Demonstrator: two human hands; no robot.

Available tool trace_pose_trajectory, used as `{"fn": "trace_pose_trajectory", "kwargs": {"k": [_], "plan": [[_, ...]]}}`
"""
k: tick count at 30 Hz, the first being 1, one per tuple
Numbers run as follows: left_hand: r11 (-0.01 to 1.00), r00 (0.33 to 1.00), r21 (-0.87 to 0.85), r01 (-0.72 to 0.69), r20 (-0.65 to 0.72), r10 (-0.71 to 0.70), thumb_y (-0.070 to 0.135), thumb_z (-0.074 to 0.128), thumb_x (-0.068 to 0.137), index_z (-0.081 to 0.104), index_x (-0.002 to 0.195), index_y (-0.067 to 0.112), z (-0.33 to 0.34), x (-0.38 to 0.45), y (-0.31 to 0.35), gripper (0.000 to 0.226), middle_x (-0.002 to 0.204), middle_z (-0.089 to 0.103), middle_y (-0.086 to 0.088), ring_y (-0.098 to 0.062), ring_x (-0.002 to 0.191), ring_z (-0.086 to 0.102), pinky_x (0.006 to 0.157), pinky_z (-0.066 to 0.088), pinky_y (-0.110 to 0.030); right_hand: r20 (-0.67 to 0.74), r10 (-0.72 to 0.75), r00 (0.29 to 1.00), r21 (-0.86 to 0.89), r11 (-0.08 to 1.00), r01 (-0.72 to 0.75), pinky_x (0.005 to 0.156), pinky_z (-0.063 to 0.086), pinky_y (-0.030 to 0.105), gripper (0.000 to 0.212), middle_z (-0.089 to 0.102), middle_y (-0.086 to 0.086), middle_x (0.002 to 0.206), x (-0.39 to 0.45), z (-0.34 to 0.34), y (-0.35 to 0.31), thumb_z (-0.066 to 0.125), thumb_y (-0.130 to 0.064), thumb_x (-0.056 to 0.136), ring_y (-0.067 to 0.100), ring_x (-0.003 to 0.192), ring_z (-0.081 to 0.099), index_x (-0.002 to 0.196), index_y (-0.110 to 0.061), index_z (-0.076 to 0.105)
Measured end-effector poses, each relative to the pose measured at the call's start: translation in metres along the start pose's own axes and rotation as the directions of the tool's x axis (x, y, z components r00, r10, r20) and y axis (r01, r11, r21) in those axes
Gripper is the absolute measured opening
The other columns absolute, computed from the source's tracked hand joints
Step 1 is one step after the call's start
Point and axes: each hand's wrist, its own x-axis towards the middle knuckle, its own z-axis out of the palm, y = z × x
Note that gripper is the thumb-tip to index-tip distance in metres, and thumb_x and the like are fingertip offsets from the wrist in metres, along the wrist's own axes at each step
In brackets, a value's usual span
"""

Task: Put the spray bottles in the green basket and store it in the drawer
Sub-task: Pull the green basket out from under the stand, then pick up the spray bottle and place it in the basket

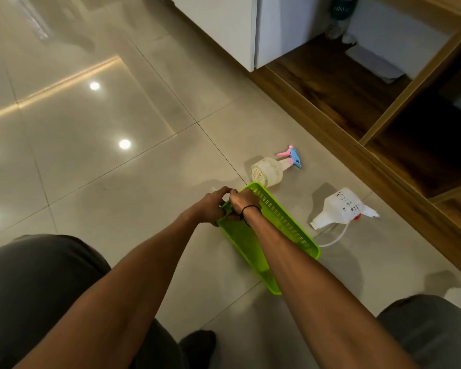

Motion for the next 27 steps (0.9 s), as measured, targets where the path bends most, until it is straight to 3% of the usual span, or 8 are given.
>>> {"fn": "trace_pose_trajectory", "kwargs": {"k": [4,6,8,11,18,22,25,27], "plan": [[0.996,1.000,0.087,0.008,-0.028,-0.006,-0.002,0.053,0.095,0.054,0.147,0.013,0.000,0.005,-0.003,0.055,0.128,0.064,-0.013,-0.042,0.112,0.071,0.073,0.066,-0.049,-0.008,-0.040,0.999,0.055,0.998,0.041,0.091,0.062,0.054,0.041,0.077,0.023,0.105,0.005,-0.011,0.002,0.050,-0.031,0.095,0.044,0.093,0.077,0.103,0.003,0.071],[0.990,0.998,0.139,-0.023,-0.047,0.029,0.002,0.057,0.095,0.058,0.146,0.014,-0.001,0.006,-0.004,0.052,0.130,0.069,-0.013,-0.037,0.117,0.071,0.083,0.062,-0.043,-0.099,-0.087,0.991,0.004,0.996,0.087,0.085,0.065,0.047,0.036,0.079,0.019,0.094,0.007,-0.024,0.001,0.053,-0.030,0.092,0.041,0.079,0.078,0.099,0.001,0.070],[0.990,0.996,0.136,-0.039,-0.076,0.050,0.010,0.065,0.095,0.061,0.143,0.015,-0.003,0.009,-0.005,0.048,0.128,0.073,-0.016,-0.031,0.119,0.072,0.099,0.059,-0.042,-0.235,-0.154,0.960,-0.096,0.986,0.135,0.090,0.059,0.039,0.036,0.076,0.019,0.106,0.011,-0.041,-0.002,0.056,-0.034,0.093,0.043,0.099,0.073,0.106,-0.003,0.070],[0.993,0.988,0.094,-0.066,-0.133,0.078,0.018,0.070,0.096,0.064,0.139,0.016,-0.007,0.012,-0.003,0.043,0.121,0.077,-0.017,-0.027,0.114,0.075,0.106,0.057,-0.042,-0.350,-0.218,0.911,-0.152,0.973,0.174,0.091,0.053,0.044,0.036,0.070,0.022,0.119,0.024,-0.066,-0.008,0.059,-0.036,0.094,0.045,0.115,0.065,0.112,-0.006,0.069],[0.992,0.967,0.086,-0.092,-0.229,0.110,0.018,0.065,0.099,0.065,0.136,0.015,-0.008,0.019,0.006,0.037,0.115,0.080,-0.013,-0.027,0.113,0.074,0.105,0.056,-0.041,-0.334,-0.093,0.938,-0.207,0.978,0.023,0.110,0.042,0.049,0.076,0.049,0.024,0.147,0.054,-0.081,-0.009,0.060,-0.048,0.094,0.044,0.135,0.048,0.156,-0.015,0.032],[0.989,0.955,0.077,-0.128,-0.259,0.144,0.021,0.065,0.101,0.062,0.140,0.015,-0.005,0.020,0.009,0.040,0.121,0.078,-0.013,-0.026,0.120,0.070,0.106,0.052,-0.034,-0.224,0.040,0.974,0.006,0.999,-0.039,0.114,0.043,0.047,0.088,0.050,0.021,0.150,0.069,-0.079,-0.013,0.061,-0.052,0.094,0.041,0.136,0.051,0.162,-0.017,0.018],[0.987,0.945,0.069,-0.146,-0.285,0.160,0.022,0.065,0.101,0.063,0.139,0.015,-0.003,0.020,0.012,0.039,0.125,0.075,-0.011,-0.025,0.122,0.069,0.101,0.047,-0.028,-0.152,0.215,0.965,0.407,0.903,-0.138,0.113,0.049,0.046,0.093,0.051,0.014,0.150,0.078,-0.083,-0.022,0.077,-0.048,0.086,0.034,0.134,0.058,0.154,-0.007,0.029],[0.985,0.943,0.070,-0.157,-0.286,0.171,0.021,0.065,0.101,0.064,0.139,0.013,-0.003,0.021,0.013,0.038,0.125,0.075,-0.011,-0.025,0.122,0.069,0.103,0.048,-0.029,-0.024,0.284,0.959,0.518,0.824,-0.231,0.109,0.052,0.043,0.089,0.056,0.011,0.145,0.083,-0.085,-0.027,0.082,-0.048,0.081,0.031,0.129,0.062,0.148,-0.008,0.039]]}}
